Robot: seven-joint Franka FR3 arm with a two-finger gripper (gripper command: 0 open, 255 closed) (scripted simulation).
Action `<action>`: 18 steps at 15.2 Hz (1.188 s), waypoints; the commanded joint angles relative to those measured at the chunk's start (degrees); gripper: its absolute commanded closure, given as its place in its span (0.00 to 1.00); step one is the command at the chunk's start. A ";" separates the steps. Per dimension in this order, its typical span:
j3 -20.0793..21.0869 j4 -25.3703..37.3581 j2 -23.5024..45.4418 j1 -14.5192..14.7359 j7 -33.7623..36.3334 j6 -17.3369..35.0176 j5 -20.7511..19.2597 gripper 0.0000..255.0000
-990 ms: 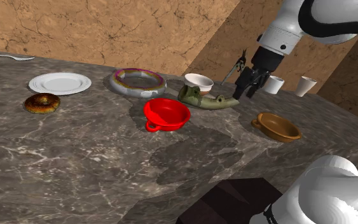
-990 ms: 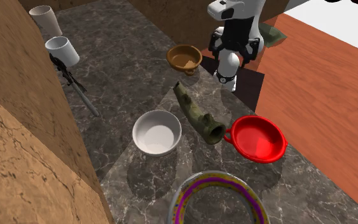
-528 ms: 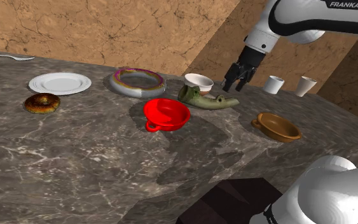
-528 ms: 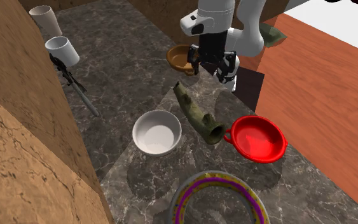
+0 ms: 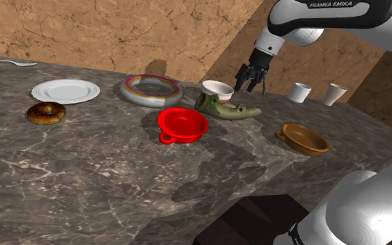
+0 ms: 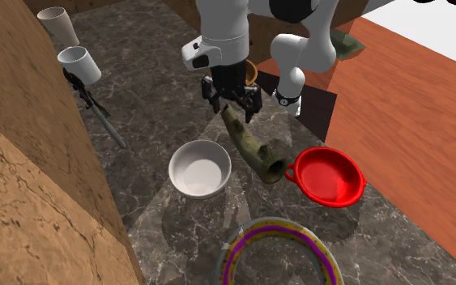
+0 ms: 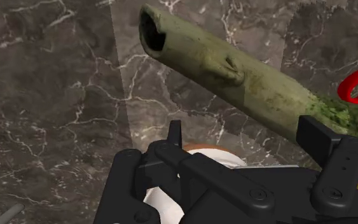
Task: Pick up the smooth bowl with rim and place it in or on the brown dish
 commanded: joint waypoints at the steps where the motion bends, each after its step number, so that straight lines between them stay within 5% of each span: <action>1: -1.28 3.29 4.41 -0.18 -2.03 0.77 0.89 0.00; 13: -5.39 32.83 32.46 -4.68 -11.84 -3.82 9.51 0.00; 18: -5.07 29.16 32.53 -4.23 -12.07 -0.05 9.65 0.00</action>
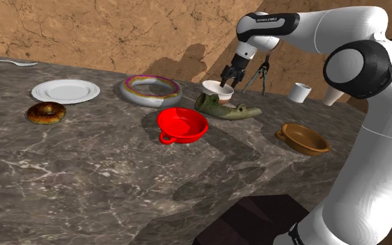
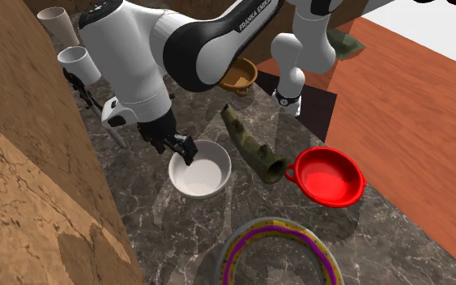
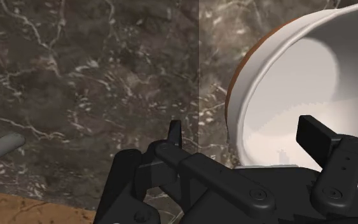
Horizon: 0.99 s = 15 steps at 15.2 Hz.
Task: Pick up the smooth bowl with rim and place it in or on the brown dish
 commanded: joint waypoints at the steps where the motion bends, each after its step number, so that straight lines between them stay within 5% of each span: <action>1: 0.14 -1.21 0.11 0.23 0.00 1.38 0.08 0.00; 10: 0.22 -2.23 0.23 0.37 -0.09 2.52 0.17 0.00; 11: 0.22 -2.23 0.23 0.37 -0.09 2.52 0.17 1.00; 15: 0.22 -2.23 0.23 0.37 -0.09 2.52 0.17 1.00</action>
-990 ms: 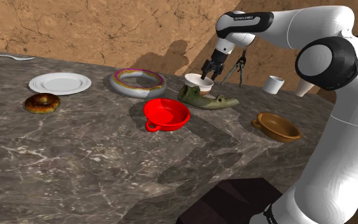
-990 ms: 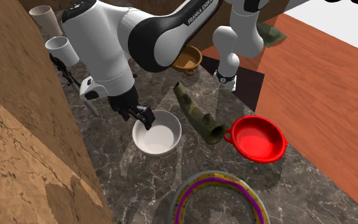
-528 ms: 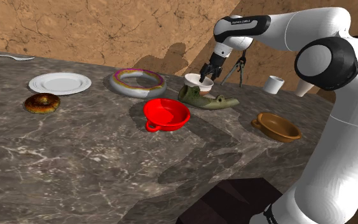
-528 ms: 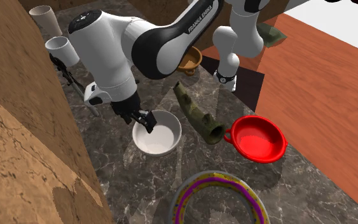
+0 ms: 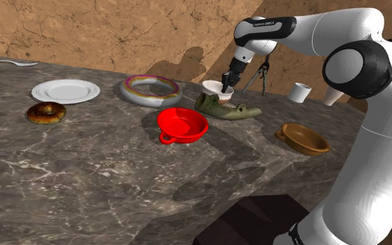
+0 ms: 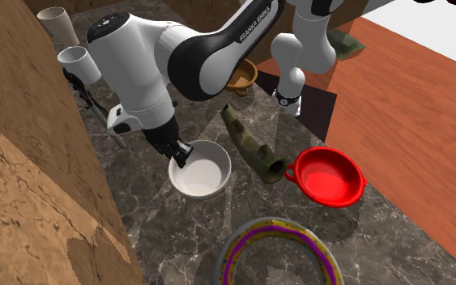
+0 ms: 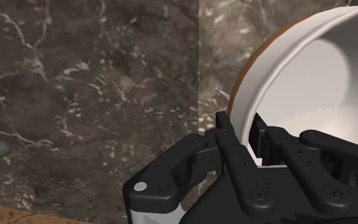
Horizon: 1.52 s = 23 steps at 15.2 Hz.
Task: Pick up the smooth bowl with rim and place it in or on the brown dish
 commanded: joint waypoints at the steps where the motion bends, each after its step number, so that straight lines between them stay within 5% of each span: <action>1: 0.00 -0.01 0.02 0.00 0.00 0.00 -0.01 1.00; 23: -0.31 15.60 1.29 -1.17 2.39 -14.18 -0.15 1.00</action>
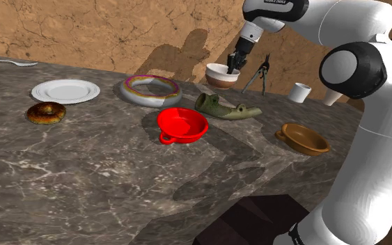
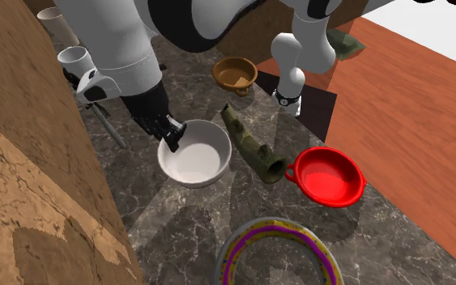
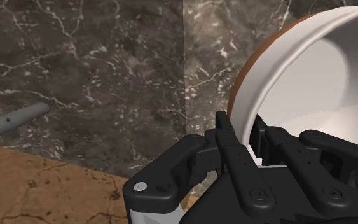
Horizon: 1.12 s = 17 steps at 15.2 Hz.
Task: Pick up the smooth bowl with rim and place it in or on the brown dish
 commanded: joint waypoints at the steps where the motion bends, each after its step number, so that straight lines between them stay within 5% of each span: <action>1: -0.03 1.91 0.21 -0.18 0.26 -1.68 0.06 1.00; 5: -0.06 6.78 1.44 -0.74 0.76 -5.31 0.42 1.00; 17: -2.84 -25.04 -25.06 -1.74 -4.94 0.15 -7.24 1.00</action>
